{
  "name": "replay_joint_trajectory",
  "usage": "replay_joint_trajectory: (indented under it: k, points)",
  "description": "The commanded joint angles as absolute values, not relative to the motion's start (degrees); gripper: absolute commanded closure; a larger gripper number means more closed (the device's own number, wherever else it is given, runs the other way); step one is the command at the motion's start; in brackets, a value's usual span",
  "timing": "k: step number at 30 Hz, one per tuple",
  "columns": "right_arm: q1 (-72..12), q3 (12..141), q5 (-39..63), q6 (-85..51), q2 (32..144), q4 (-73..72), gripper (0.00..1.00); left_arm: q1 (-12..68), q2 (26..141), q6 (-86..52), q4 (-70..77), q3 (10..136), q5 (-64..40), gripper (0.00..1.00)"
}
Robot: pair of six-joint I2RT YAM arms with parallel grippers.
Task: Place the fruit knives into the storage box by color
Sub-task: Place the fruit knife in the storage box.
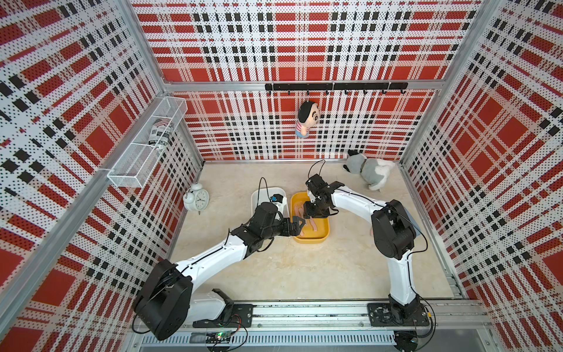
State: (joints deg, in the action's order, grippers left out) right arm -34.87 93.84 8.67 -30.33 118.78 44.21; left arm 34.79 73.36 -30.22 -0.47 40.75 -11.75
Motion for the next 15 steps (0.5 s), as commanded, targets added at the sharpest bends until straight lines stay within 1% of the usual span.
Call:
replay_joint_trajectory:
  k: [1, 9, 15]
  points:
    - [-34.91, 94.31, 8.30, -29.89, 114.44, 43.51, 0.42, 34.37, 72.08, -30.46, -0.56, 42.32, -12.26, 0.02]
    - [-34.69, 94.15, 4.39, -28.13, 108.55, 44.72, 0.36, 34.72, 70.37, -30.50, -1.01, 44.28, -12.52, 0.02]
    - [-32.97, 91.78, 0.82, -28.32, 103.23, 45.36, 0.35, 34.96, 71.62, -30.66, 0.04, 45.89, -13.59, 0.02]
